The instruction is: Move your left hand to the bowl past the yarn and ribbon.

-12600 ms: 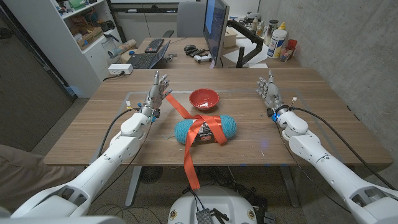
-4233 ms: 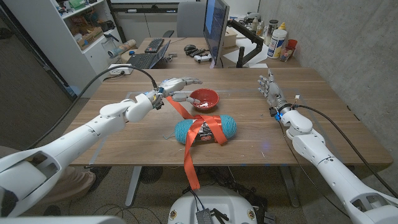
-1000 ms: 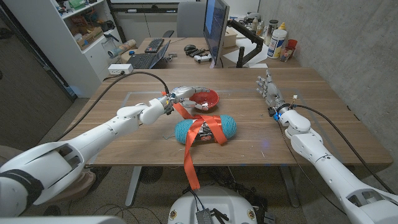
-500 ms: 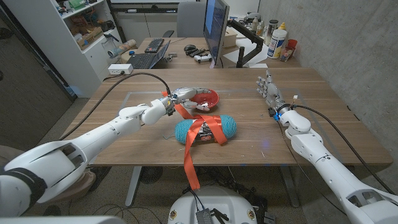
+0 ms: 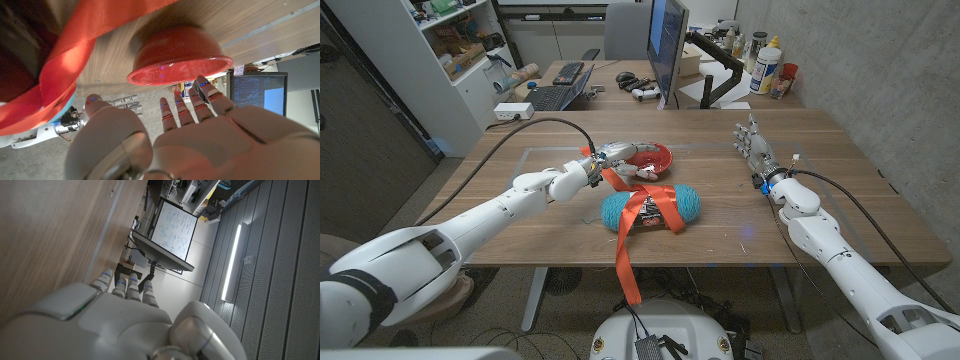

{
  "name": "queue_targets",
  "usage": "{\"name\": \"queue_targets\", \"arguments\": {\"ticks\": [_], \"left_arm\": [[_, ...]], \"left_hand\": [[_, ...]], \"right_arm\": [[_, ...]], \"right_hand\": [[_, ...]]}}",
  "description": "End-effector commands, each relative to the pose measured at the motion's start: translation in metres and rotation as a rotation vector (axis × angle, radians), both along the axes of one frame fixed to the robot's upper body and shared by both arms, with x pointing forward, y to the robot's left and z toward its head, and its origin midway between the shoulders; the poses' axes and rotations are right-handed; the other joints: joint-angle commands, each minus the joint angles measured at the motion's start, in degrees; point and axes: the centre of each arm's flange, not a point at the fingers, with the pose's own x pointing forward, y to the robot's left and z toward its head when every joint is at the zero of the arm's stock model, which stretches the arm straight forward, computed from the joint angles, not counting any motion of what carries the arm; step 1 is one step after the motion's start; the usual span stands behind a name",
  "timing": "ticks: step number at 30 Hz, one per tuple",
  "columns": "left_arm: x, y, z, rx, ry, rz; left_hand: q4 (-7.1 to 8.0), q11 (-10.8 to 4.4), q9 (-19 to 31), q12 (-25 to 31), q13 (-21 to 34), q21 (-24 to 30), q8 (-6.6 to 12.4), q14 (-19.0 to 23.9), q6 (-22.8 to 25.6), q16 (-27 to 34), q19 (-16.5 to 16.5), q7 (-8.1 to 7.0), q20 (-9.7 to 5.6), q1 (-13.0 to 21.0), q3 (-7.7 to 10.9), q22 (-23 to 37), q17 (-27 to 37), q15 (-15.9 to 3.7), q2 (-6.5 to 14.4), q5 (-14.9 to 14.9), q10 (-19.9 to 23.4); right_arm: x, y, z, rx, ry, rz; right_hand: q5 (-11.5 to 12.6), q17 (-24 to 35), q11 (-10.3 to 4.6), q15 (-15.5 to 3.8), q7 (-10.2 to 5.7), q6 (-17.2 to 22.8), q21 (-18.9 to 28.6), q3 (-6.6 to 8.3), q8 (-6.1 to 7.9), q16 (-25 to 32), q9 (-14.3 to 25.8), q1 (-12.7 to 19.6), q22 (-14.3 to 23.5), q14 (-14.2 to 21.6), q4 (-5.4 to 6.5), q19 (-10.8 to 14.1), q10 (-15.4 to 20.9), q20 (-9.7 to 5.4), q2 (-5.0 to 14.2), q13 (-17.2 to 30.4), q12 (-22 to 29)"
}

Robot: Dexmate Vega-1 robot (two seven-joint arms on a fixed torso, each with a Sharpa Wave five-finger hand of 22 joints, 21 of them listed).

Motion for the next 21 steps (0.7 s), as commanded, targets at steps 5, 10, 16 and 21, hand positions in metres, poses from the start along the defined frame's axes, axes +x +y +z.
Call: {"name": "queue_targets", "arguments": {"ticks": [5, 10, 16, 21], "left_arm": [[-0.0004, 0.0002, -0.0032, -0.005, -0.004, 0.015], [-0.0007, -0.0015, -0.0036, 0.005, -0.016, 0.026], [0.0004, -0.0014, -0.0059, 0.006, -0.009, 0.034], [-0.0007, -0.0009, -0.0070, 0.004, -0.007, 0.036]], "left_hand": [[0.38, 0.12, 0.07, 0.18, 0.11, -0.35, 0.12, -0.22, 0.01, -0.07, -0.23, 0.02, -1.95, -0.12, -0.14, 0.15, 0.09, -6.75, 0.65, 0.44, -0.11], [0.43, 0.06, 0.07, 0.19, 0.11, -0.35, 0.10, -0.22, -0.01, -0.05, -0.30, -0.17, -1.88, -0.13, -0.15, 0.15, 0.09, -6.83, 0.71, 0.46, -0.12], [0.47, 0.00, 0.08, 0.17, 0.11, -0.36, 0.05, -0.41, -0.14, -0.11, -0.41, -0.20, -1.80, -0.12, -0.16, 0.15, 0.09, -6.86, 0.78, 0.49, -0.22], [0.50, -0.04, 0.09, 0.16, 0.11, -0.35, 0.02, -0.42, -0.21, -0.10, -0.46, -0.22, -1.75, -0.11, -0.16, 0.16, 0.09, -6.91, 0.83, 0.51, -0.29]], "right_arm": [[0.0003, -0.0005, -0.0015, 0.004, -0.003, 0.004], [0.0003, -0.0015, -0.0023, 0.008, -0.002, 0.003], [0.0009, -0.0027, -0.0036, 0.011, 0.000, 0.006], [0.0013, -0.0022, -0.0041, 0.008, -0.002, 0.009]], "right_hand": [[-0.15, 0.12, -0.13, 0.33, 0.21, 0.18, 0.21, 0.20, -0.13, 0.04, 0.18, 0.16, 0.23, -0.23, 0.06, -0.25, -0.02, 0.32, 0.61, 0.16, -0.10], [-0.20, 0.12, -0.07, 0.31, 0.16, 0.15, 0.22, 0.20, -0.14, 0.04, 0.18, 0.18, 0.23, -0.24, 0.05, -0.25, 0.02, 0.32, 0.55, 0.16, -0.09], [-0.24, 0.12, 0.31, 0.47, 0.28, 0.18, 0.22, 0.27, -0.12, 0.03, 0.19, 0.24, 0.23, -0.26, 0.03, -0.27, 0.03, 0.35, 0.59, 0.15, -0.09], [-0.27, 0.12, 0.40, 0.56, 0.42, 0.23, 0.21, 0.32, -0.10, 0.03, 0.19, 0.27, 0.23, -0.27, 0.02, -0.30, 0.01, 0.38, 0.63, 0.15, -0.10]]}}
